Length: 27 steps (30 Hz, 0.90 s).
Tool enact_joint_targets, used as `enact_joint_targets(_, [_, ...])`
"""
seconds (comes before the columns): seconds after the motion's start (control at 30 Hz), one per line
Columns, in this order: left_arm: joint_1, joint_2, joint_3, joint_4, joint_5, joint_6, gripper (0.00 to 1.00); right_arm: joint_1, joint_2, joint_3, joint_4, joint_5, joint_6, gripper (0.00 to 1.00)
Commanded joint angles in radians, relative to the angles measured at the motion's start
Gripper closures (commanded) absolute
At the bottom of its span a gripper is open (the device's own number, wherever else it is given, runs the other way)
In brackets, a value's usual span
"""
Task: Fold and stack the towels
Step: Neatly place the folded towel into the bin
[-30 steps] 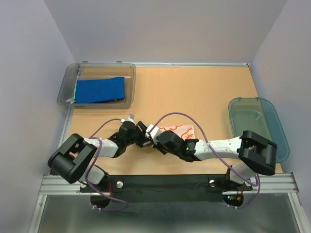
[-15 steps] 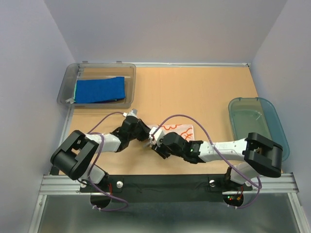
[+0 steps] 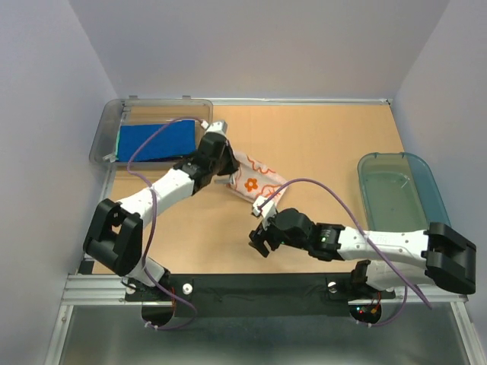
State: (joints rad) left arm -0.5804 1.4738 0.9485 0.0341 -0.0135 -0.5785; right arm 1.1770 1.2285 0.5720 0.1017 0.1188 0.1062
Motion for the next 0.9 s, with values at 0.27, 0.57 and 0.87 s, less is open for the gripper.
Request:
enact_joint_targets(0.27, [0.238,0.255,0.77,-0.575,-0.126,0.407,1.0,-0.004,-0.136,-0.014,-0.151,0.162,0.067,0.0])
enact_joint_targets(0.57, [0.367,0.497,1.241,-0.87,-0.279,0.606,1.0,-0.01,-0.029,0.052,-0.217,0.228,0.046,0.0])
enact_joint_targets(0.87, [0.493,0.628,1.368,-0.896,-0.309,0.689,1.0,-0.014,0.173,0.19,-0.281,0.202,0.006,0.0])
